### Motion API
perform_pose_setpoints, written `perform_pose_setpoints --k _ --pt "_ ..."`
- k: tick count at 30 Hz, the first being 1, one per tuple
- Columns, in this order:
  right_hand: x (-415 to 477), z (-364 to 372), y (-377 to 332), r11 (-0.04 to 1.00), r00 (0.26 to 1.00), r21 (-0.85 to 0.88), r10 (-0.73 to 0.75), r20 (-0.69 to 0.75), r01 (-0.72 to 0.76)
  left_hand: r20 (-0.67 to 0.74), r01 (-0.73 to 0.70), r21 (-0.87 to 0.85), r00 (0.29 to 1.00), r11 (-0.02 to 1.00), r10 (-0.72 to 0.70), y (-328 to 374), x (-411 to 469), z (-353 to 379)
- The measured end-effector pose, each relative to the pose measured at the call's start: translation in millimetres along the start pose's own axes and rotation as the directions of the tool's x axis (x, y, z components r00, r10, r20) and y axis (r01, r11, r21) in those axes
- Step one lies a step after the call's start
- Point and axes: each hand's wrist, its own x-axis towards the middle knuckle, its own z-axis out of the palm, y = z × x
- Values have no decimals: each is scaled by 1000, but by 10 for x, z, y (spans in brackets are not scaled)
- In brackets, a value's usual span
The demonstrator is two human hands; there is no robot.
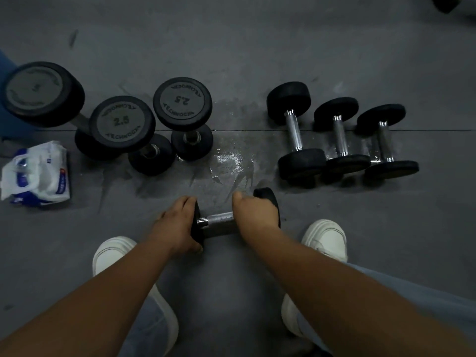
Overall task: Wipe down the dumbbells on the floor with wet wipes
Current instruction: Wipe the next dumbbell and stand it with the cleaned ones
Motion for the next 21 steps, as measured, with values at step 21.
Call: perform_pose_setpoints --k 21 --pt "-577 455 114 803 986 -573 -155 66 165 17 -25 81 1000 996 24 41 -31 -89"
